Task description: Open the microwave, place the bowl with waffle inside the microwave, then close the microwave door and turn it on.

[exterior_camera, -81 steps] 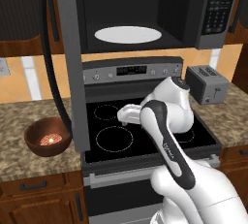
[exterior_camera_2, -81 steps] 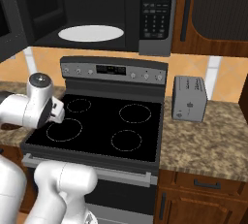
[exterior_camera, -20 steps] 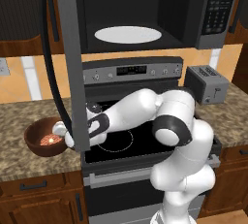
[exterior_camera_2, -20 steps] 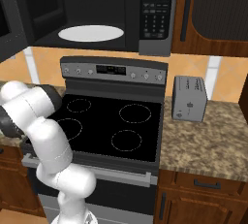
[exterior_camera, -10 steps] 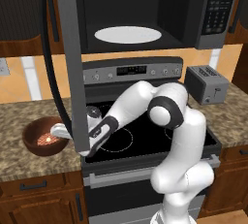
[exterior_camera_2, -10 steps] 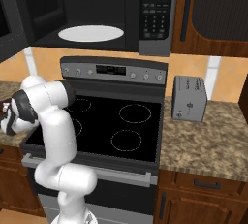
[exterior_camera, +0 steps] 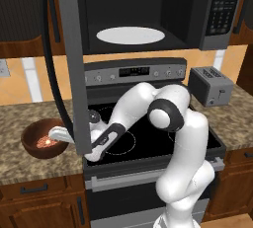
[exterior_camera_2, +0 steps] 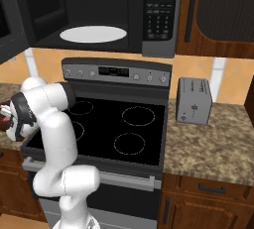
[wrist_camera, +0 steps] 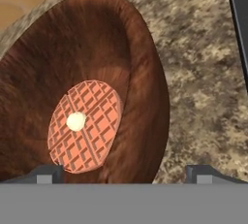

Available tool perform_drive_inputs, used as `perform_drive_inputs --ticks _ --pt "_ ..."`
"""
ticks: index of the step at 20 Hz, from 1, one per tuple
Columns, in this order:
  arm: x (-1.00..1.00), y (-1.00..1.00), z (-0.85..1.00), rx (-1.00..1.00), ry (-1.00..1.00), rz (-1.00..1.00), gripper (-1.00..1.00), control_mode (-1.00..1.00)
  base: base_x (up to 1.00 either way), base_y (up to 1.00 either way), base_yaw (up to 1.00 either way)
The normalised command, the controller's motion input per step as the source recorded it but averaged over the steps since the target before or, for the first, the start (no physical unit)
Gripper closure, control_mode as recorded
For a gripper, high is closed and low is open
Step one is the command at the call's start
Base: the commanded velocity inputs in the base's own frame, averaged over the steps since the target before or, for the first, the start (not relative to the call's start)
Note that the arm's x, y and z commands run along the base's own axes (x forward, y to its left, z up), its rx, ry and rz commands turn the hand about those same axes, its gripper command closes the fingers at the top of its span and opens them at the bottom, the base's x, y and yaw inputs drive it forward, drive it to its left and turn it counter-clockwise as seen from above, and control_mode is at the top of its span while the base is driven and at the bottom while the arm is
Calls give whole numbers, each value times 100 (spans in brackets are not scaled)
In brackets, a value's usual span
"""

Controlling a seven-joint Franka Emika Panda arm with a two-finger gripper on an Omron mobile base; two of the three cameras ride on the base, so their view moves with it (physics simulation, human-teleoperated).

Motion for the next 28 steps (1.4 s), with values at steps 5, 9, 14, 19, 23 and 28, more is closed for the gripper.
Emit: perform_drive_inputs --ticks 5,9,14,19,23,28 --pt "0 0 0 0 0 0 -100 -100 0 0 0" --pt "0 0 0 0 0 0 100 -100 0 0 0" --pt "0 0 0 0 0 0 100 -100 0 0 0" --pt "0 0 0 0 0 0 100 -100 0 0 0" --pt "0 0 2 0 -1 0 100 -100 0 0 0" --pt "-10 -30 48 0 1 -9 100 -100 0 0 0"
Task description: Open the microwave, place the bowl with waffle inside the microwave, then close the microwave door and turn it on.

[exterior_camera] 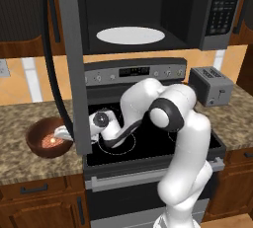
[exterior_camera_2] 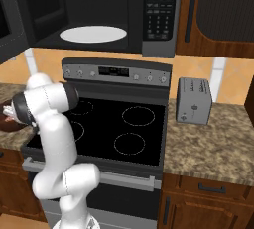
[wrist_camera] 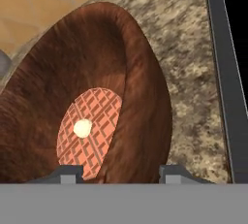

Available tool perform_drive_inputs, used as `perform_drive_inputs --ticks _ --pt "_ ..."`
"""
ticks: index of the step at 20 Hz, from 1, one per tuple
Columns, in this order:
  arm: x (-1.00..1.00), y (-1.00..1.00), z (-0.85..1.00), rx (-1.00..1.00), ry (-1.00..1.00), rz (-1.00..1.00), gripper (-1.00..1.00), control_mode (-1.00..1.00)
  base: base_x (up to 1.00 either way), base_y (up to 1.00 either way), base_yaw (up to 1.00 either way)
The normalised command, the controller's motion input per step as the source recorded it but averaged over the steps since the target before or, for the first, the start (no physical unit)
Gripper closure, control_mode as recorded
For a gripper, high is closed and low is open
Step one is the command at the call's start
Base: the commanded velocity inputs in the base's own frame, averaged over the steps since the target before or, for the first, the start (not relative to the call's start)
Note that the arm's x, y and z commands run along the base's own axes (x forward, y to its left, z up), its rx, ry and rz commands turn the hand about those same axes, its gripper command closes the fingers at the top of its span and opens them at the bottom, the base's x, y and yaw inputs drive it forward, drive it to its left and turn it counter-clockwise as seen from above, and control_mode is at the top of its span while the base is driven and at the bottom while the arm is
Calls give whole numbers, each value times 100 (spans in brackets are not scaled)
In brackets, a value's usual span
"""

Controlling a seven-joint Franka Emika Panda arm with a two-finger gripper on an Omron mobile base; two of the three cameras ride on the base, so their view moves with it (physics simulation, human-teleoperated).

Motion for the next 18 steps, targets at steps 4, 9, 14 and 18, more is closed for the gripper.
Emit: perform_drive_inputs --ticks 4,9,14,18 --pt "-1 -53 77 0 6 -23 100 -100 0 0 0" --pt "-11 -75 70 0 12 -28 100 -100 0 0 0" --pt "-13 -79 69 0 21 -34 100 -100 0 0 0" --pt "-16 -92 64 0 24 -32 100 -100 0 0 0"
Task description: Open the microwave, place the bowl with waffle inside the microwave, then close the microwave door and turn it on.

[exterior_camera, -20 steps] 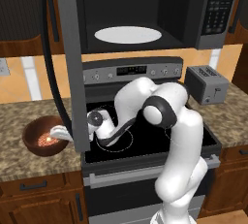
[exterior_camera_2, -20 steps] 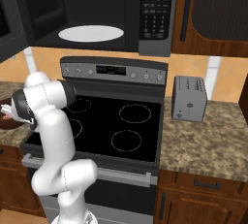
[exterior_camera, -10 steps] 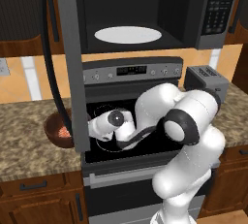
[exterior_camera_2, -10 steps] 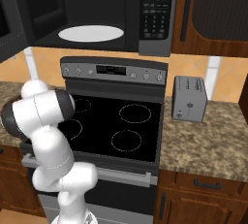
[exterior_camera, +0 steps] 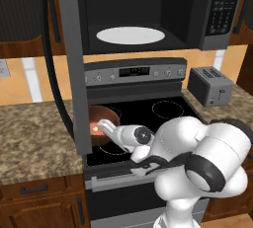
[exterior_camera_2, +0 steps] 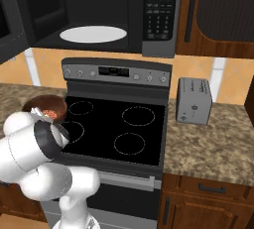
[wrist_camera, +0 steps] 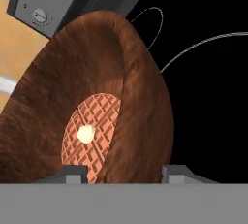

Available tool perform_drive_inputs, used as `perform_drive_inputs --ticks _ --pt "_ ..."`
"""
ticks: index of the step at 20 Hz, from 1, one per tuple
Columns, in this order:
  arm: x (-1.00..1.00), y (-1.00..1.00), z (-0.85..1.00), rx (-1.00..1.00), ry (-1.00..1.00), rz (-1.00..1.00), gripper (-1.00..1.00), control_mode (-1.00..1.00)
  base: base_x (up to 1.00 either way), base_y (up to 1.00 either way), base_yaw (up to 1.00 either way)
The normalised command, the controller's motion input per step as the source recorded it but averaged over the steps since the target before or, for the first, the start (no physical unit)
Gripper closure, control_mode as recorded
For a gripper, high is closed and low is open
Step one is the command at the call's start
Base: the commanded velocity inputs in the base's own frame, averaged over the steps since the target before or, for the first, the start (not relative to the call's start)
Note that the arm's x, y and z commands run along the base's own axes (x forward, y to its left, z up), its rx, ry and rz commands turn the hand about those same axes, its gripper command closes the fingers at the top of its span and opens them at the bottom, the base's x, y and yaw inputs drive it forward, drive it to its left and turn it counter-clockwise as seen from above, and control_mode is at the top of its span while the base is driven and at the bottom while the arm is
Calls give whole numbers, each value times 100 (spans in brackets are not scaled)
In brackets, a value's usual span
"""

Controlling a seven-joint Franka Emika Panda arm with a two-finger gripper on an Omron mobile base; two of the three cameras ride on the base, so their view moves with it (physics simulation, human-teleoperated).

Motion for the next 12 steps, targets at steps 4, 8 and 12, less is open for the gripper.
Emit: perform_drive_inputs --ticks 4,8,12 --pt "-1 -90 75 0 26 -30 100 -100 0 0 0" --pt "0 -90 75 0 26 -26 100 -100 0 0 0" --pt "0 -91 71 0 26 -25 100 -100 0 0 0"
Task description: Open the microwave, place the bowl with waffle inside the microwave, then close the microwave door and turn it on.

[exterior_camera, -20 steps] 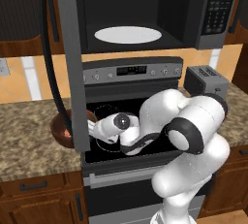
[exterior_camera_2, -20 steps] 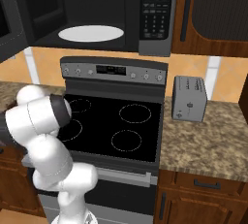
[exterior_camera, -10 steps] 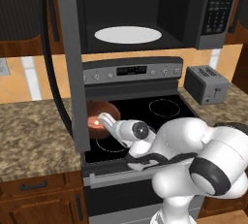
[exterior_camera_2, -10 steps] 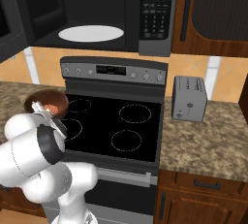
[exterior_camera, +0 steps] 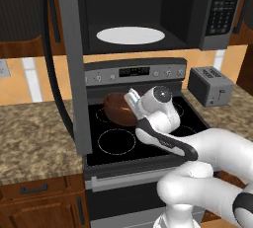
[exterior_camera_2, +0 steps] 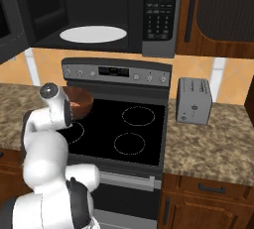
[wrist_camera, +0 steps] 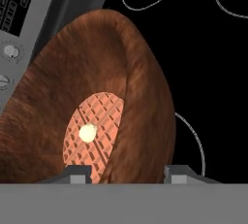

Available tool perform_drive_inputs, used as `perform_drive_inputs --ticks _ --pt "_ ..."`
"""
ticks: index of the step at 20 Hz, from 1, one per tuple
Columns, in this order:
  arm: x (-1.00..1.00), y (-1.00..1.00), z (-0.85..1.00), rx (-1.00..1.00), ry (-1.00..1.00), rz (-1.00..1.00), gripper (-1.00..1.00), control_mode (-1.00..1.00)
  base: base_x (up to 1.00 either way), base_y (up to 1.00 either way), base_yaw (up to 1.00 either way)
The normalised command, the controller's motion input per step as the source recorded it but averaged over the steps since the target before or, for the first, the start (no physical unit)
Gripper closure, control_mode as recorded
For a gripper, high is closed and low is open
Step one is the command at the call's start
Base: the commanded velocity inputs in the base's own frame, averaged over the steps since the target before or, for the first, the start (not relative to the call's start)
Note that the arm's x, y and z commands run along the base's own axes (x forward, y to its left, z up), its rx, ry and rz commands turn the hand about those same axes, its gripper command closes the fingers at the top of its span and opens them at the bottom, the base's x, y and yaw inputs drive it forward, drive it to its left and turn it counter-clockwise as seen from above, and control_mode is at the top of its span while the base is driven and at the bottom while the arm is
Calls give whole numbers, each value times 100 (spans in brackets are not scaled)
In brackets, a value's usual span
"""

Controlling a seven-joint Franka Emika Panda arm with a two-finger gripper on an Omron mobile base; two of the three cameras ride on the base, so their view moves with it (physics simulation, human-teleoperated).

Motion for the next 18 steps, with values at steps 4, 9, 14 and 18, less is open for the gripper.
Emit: perform_drive_inputs --ticks 4,9,14,18 --pt "-8 -85 57 0 19 -21 100 -100 0 0 0" --pt "-23 -72 61 0 9 -12 100 -100 0 0 0" --pt "-40 -45 61 -2 2 -8 100 -100 0 0 0" --pt "-47 -25 52 -4 0 -7 100 -100 0 0 0"
